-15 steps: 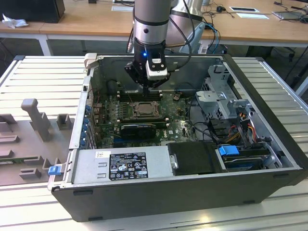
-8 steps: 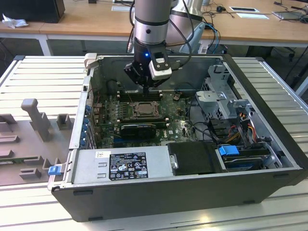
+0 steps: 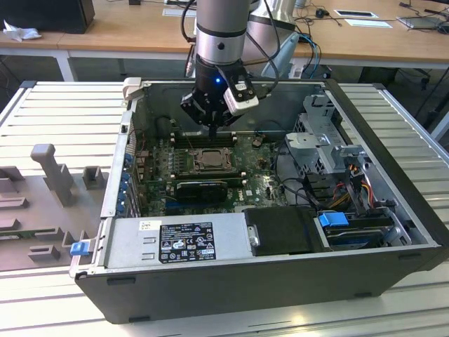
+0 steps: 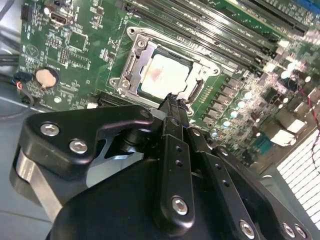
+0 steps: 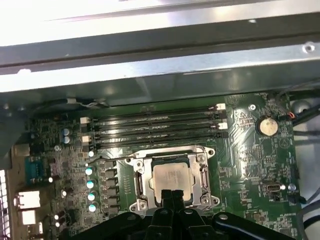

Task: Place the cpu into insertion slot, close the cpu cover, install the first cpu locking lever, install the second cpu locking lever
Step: 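Install the first cpu locking lever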

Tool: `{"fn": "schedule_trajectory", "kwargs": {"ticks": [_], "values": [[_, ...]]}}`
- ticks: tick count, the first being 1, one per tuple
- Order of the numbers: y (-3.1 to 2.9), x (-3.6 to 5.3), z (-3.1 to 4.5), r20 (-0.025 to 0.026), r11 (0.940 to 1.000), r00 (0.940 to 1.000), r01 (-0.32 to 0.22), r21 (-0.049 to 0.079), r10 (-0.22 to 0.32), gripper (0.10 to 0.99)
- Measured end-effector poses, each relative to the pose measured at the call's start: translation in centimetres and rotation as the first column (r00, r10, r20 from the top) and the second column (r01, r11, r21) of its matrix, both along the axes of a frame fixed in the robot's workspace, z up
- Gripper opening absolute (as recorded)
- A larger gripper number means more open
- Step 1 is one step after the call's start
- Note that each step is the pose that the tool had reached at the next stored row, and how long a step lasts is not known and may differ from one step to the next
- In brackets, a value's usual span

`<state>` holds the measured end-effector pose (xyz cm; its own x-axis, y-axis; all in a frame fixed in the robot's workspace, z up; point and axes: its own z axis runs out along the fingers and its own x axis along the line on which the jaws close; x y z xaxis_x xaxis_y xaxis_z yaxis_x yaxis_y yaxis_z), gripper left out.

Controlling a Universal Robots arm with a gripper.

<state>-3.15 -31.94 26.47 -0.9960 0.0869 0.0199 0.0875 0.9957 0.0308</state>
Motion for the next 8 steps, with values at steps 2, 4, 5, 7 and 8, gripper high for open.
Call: {"fn": "schedule_trajectory", "kwargs": {"ticks": [2,4,5,7,8], "values": [[0.01,-0.35,-0.03,0.0022,1.0000,1.0000,-0.003,0.000,0.003,0.106],[0.00,-0.81,-0.05,0.0035,1.0000,1.0000,-0.004,0.000,0.004,0.106],[0.01,-0.95,-0.06,0.0040,1.0000,1.0000,-0.005,0.001,0.005,0.106],[0.00,-1.04,-0.06,0.0042,0.9998,0.9998,-0.022,0.000,0.022,0.106],[0.00,-1.04,-0.06,0.0041,0.9995,0.9994,-0.033,0.000,0.033,0.106]]}}
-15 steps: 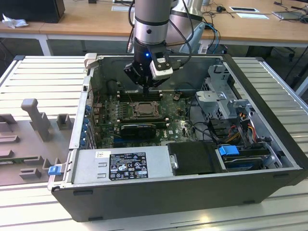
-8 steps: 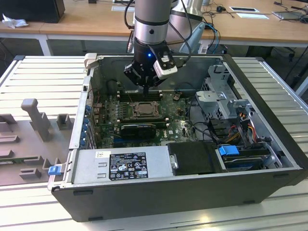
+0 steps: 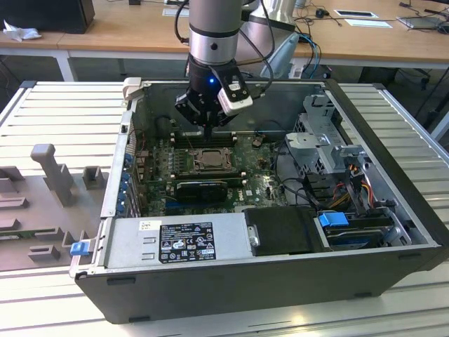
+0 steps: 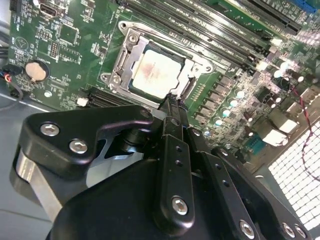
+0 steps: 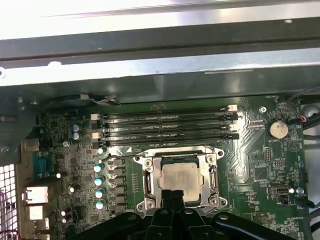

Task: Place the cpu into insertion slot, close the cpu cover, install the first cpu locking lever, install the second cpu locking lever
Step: 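Install the first cpu locking lever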

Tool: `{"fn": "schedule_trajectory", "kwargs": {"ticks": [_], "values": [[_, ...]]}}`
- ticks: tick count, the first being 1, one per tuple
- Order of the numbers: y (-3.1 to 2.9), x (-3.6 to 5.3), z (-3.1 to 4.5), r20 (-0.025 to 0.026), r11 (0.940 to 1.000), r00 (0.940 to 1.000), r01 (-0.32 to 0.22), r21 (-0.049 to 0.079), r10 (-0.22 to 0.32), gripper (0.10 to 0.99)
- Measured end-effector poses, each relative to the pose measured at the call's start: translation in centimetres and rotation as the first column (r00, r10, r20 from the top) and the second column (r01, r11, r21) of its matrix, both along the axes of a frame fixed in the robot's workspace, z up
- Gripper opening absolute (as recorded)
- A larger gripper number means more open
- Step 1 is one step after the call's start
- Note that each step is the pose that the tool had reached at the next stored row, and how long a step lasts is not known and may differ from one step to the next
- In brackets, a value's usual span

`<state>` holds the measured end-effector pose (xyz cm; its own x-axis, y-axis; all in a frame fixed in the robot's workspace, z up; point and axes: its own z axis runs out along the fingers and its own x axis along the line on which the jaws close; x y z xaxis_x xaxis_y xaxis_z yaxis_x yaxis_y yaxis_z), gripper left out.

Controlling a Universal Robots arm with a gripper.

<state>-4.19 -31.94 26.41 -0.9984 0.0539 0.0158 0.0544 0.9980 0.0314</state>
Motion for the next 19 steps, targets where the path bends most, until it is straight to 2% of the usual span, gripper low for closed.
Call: {"fn": "schedule_trajectory", "kwargs": {"ticks": [4,6,10,14,17,19], "values": [[0.00,-0.01,-0.03,0.0001,0.9967,0.9967,-0.081,0.000,0.081,0.106],[0.00,-0.03,-0.03,0.0000,0.9945,0.9945,-0.105,0.000,0.105,0.106],[0.01,-0.41,-0.05,0.0004,0.9926,0.9926,-0.121,0.000,0.121,0.106],[0.00,-1.31,-0.08,0.0013,0.9923,0.9923,-0.124,0.001,0.124,0.106],[0.00,-2.27,-0.14,0.0039,0.9922,0.9922,-0.125,0.001,0.125,0.106],[0.01,-2.45,-0.16,0.0051,0.9922,0.9922,-0.125,0.002,0.125,0.106]]}}
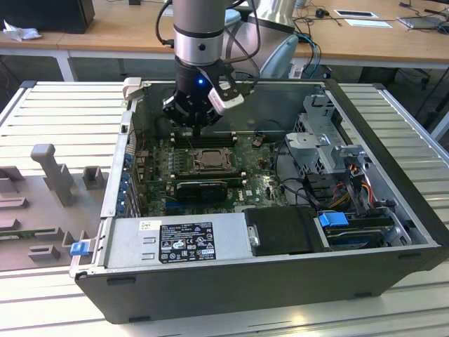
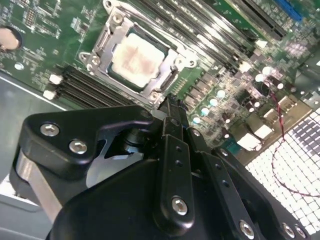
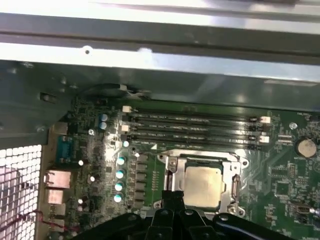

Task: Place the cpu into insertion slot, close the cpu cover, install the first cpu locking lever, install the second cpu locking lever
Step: 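Install the first cpu locking lever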

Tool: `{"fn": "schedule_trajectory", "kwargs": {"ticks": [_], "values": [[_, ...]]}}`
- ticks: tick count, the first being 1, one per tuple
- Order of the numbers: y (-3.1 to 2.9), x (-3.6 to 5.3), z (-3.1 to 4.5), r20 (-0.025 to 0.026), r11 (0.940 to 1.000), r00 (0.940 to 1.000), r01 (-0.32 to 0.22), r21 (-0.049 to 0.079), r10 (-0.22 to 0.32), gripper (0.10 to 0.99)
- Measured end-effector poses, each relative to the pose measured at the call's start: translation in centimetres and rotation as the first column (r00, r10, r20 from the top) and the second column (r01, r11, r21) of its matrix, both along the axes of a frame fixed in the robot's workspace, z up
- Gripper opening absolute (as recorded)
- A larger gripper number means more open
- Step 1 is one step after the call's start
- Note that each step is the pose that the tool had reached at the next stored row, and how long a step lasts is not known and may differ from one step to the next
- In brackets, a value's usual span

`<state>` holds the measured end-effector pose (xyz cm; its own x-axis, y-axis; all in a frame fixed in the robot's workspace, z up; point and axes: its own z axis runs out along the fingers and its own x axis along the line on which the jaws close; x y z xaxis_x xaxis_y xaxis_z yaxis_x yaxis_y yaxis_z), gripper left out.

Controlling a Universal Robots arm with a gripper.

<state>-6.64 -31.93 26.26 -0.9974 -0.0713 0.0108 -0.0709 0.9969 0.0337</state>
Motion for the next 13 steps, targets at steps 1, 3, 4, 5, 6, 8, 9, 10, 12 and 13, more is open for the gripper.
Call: {"fn": "schedule_trajectory", "kwargs": {"ticks": [1,3,4,5,6,8,9,10,12,13], "values": [[0.00,-0.07,0.00,0.0000,1.0000,1.0000,0.000,0.000,0.000,0.106],[-0.01,-0.19,0.00,0.0000,1.0000,1.0000,0.000,0.000,0.000,0.106],[-0.01,-0.26,0.00,0.0000,1.0000,1.0000,0.000,0.000,0.000,0.106],[-0.01,-0.34,0.00,0.0001,1.0000,1.0000,0.000,0.001,0.000,0.106],[0.00,-0.42,0.00,0.0001,1.0000,1.0000,0.000,0.001,0.000,0.106],[-0.01,-0.51,0.00,0.0000,1.0000,1.0000,0.000,0.001,0.000,0.106],[-0.01,-0.54,0.00,0.0001,1.0000,1.0000,0.000,0.002,0.000,0.106],[-0.01,-0.56,0.00,0.0001,1.0000,1.0000,0.000,0.002,0.000,0.106],[-0.01,-0.60,0.00,0.0001,1.0000,1.0000,0.000,0.002,0.000,0.106],[-0.01,-0.62,0.00,0.0001,1.0000,1.0000,0.000,0.002,0.000,0.106]]}}
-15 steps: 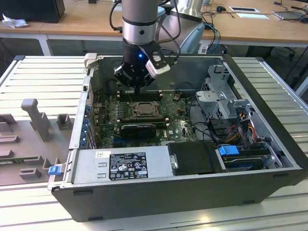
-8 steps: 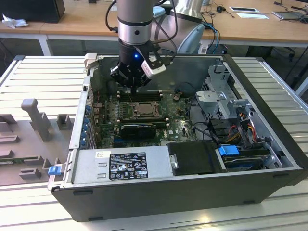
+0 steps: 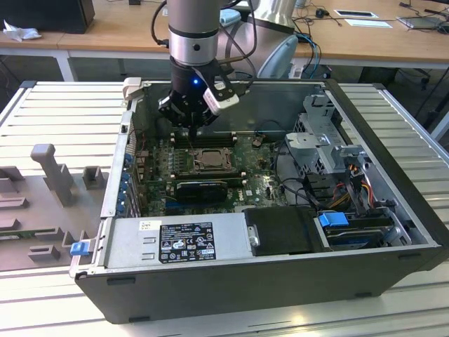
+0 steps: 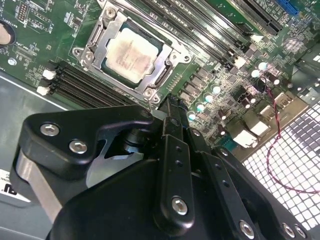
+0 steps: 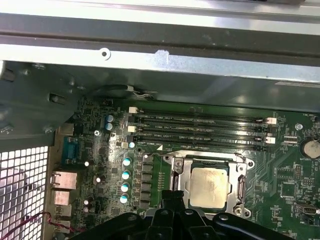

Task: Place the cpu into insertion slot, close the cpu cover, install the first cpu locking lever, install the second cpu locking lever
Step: 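Install the first cpu locking lever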

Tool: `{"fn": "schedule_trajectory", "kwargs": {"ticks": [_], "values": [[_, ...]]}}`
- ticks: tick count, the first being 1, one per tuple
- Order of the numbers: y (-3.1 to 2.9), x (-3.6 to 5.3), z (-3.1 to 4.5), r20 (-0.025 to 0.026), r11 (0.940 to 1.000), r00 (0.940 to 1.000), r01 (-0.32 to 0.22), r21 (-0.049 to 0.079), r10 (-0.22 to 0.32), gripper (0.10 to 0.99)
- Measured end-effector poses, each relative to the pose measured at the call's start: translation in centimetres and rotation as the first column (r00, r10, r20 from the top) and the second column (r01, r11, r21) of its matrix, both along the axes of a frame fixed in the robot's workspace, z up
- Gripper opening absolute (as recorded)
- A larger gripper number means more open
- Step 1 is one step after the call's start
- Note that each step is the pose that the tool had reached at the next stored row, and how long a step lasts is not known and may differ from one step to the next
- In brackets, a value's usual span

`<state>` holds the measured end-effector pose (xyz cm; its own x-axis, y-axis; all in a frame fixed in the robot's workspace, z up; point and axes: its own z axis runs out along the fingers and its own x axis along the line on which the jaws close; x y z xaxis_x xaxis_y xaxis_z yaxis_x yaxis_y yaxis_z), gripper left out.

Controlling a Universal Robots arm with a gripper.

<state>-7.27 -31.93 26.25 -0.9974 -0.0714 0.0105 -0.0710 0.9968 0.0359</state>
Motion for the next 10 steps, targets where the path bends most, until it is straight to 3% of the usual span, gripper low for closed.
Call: {"fn": "schedule_trajectory", "kwargs": {"ticks": [10], "values": [[0.00,-0.18,0.00,0.0000,1.0000,1.0000,0.000,0.000,0.000,0.106]]}}
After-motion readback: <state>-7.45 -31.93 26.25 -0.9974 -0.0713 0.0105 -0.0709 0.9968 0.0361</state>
